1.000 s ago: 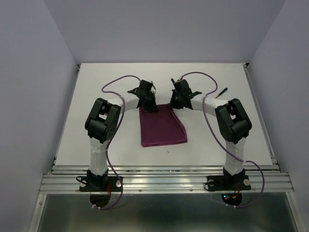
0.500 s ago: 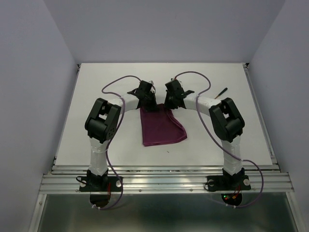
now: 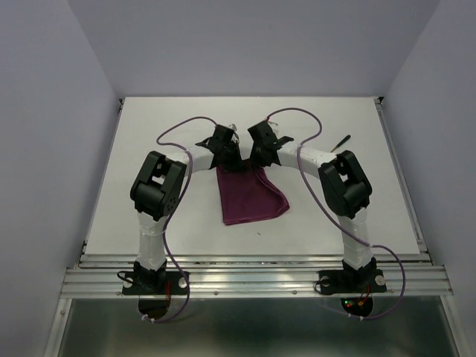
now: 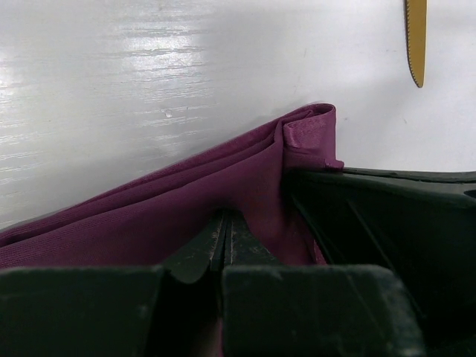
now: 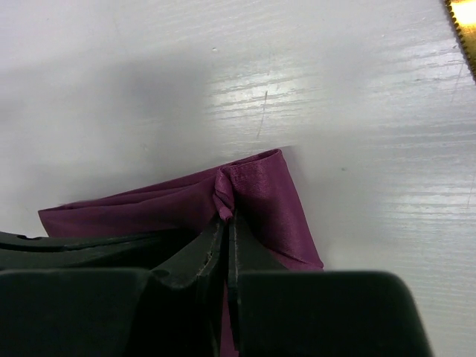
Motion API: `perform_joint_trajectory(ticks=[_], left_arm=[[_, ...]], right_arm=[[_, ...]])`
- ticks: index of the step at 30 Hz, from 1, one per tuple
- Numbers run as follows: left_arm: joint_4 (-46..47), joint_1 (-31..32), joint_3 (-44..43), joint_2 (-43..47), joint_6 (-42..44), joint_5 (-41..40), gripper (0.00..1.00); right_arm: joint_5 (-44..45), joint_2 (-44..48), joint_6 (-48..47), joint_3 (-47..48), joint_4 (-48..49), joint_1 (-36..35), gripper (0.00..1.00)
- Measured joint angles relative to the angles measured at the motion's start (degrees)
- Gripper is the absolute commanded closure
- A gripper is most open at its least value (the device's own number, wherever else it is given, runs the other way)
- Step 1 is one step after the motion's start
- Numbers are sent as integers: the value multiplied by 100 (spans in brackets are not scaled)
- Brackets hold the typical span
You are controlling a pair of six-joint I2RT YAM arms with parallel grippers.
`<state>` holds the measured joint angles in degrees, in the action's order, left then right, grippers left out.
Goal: Fold the napkin into a case and place the utensils inside
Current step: Fold the lower triangle-folded napkin at the center of the board.
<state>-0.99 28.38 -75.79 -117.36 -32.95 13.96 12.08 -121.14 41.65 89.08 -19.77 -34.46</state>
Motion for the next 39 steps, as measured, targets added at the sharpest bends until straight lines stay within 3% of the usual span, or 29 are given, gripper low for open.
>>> perform_joint_trajectory(ticks=[39], left_arm=[[190, -33, 118, 24, -55, 81, 100]], right_arm=[[555, 4, 511, 90, -142, -85, 99]])
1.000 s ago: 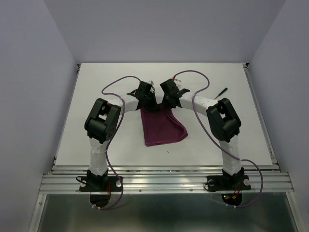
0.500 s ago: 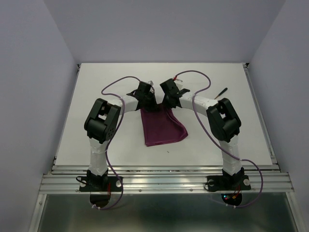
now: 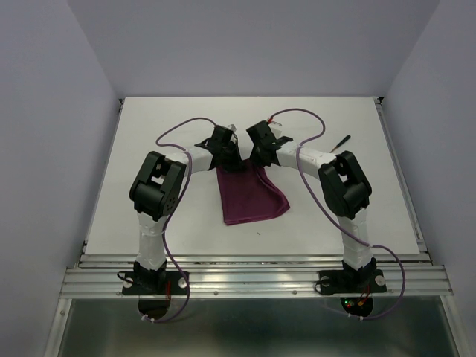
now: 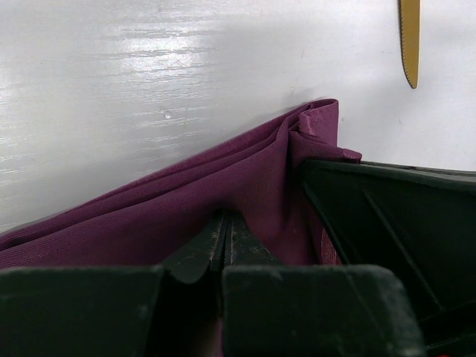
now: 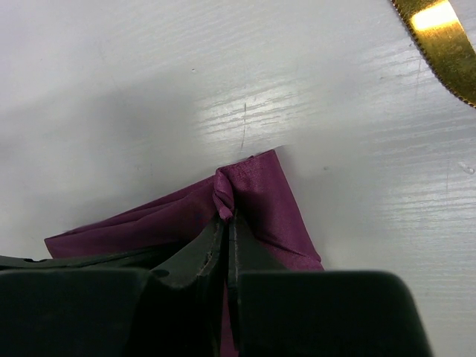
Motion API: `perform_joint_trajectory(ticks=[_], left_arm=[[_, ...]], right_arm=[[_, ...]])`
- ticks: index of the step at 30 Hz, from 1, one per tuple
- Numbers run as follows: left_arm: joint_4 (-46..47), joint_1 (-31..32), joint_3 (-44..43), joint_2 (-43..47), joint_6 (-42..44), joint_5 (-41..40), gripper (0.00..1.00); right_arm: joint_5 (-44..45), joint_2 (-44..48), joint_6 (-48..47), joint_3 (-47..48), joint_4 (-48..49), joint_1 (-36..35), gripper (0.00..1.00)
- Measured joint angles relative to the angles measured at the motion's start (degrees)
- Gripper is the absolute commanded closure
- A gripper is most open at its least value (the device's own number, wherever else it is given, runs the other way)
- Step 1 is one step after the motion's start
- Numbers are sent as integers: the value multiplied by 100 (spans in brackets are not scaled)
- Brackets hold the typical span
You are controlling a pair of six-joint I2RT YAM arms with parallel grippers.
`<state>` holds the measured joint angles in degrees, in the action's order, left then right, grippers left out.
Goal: Fold the napkin into a case and place the utensils inside
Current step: Fold the lower triangle-folded napkin at the center of the board.
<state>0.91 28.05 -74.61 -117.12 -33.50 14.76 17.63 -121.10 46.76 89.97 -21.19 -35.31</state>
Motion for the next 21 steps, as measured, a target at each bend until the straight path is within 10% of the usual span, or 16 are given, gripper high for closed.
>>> perform_joint_trajectory(ticks=[21], left_arm=[[33, -4, 13, 0, 0, 22, 100]], right_arm=[[17, -42, 28, 459, -63, -52, 99]])
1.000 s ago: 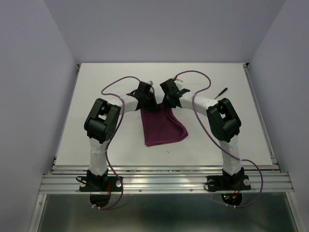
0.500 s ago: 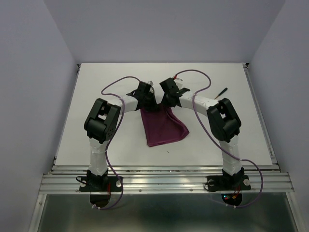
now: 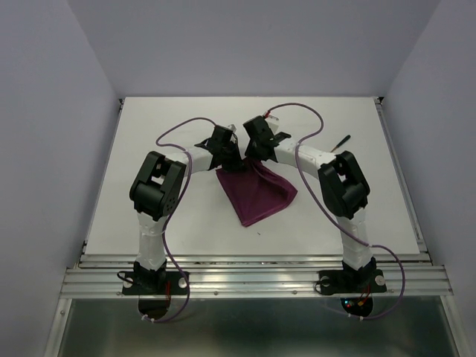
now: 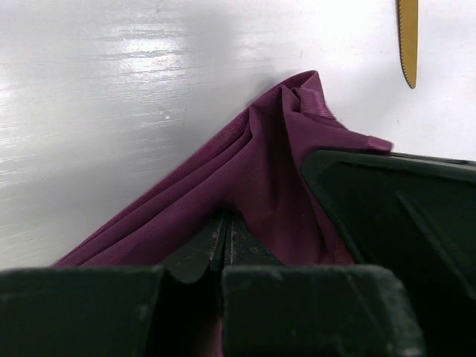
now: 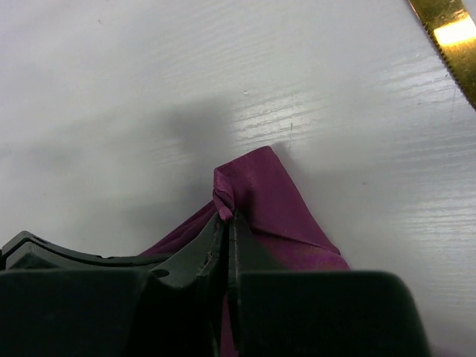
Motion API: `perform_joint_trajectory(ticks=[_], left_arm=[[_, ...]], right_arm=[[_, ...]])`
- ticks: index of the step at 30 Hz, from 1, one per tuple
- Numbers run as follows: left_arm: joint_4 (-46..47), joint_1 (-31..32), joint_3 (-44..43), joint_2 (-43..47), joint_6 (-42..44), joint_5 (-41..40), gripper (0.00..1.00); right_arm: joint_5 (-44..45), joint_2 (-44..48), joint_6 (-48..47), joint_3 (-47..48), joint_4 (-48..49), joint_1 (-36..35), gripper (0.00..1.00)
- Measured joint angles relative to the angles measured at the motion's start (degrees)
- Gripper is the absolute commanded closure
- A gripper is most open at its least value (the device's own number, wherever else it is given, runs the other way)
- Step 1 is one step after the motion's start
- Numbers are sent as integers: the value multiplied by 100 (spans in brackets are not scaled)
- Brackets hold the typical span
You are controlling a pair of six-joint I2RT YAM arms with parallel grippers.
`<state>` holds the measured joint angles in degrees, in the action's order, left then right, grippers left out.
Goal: Fold the napkin into a case and place the utensils inside
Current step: Fold the lower triangle-folded napkin at the center of the board.
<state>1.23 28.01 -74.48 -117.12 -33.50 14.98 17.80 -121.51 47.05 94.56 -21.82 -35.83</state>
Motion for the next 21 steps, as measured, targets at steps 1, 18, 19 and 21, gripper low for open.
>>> perform_joint_trajectory(ticks=[1, 18, 19, 21], left_arm=[[0, 0, 0, 0, 0, 2, 100], [52, -2, 70, 46, 0, -9, 100], [48, -2, 87, 66, 2, -22, 100], [-2, -17, 103, 96, 0, -50, 100]], right_arm=[[4, -24, 4, 2, 2, -13, 99], [107, -444, 109, 31, -2, -96, 99], [109, -446, 120, 31, -2, -96, 99], [107, -448, 122, 33, 0, -101, 99]])
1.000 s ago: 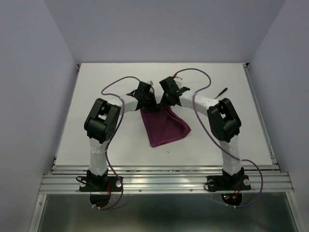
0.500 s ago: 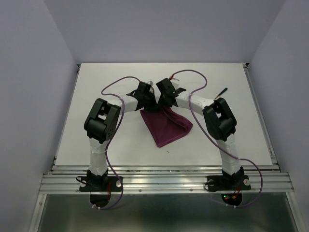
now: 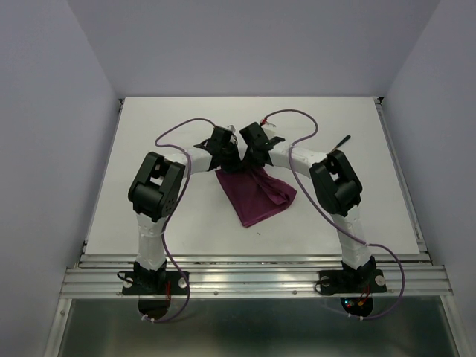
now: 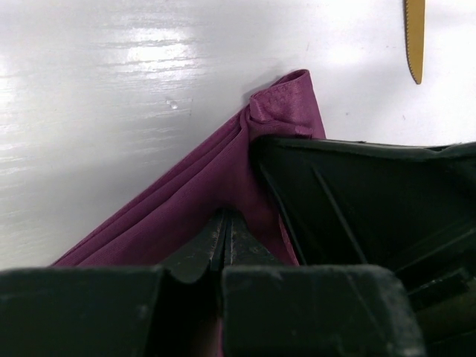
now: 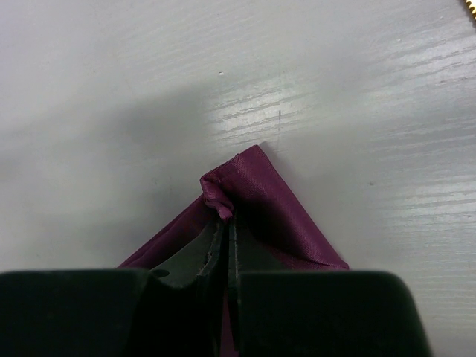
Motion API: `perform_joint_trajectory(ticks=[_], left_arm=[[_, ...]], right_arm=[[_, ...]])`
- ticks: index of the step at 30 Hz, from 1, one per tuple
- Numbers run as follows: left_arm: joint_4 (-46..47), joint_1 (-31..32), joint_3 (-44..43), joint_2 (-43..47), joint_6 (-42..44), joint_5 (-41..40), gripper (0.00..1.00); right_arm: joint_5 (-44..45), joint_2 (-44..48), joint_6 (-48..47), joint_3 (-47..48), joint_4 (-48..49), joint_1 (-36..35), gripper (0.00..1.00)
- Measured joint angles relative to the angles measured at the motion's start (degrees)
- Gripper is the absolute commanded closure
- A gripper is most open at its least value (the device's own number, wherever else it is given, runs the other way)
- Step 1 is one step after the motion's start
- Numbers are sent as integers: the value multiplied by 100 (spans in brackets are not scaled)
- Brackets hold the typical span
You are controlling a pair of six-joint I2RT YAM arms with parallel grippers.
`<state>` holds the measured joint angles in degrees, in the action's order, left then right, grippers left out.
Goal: Fold the napkin into a case and place the utensils inside
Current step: Fold the lower triangle-folded napkin at the center of the board.
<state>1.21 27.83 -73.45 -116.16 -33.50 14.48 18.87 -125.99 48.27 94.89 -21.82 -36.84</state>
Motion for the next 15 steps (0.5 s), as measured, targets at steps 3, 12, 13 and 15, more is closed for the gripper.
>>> perform_joint_trajectory(ticks=[3, 12, 13, 15], left_arm=[[-129, -13, 15, 59, 2, -52, 100], [-588, -42, 295, 424, -17, -254, 100], [-669, -59, 376, 507, -31, -278, 100], [-748, -83, 455, 597, -46, -308, 100]], right_arm=[[2, -7, 0, -2, 4, 0, 99], [2, -116, 2, 127, 39, 0, 99], [9, -136, 2, 157, 44, 0, 99], [31, -181, 2, 208, 72, 0, 99]])
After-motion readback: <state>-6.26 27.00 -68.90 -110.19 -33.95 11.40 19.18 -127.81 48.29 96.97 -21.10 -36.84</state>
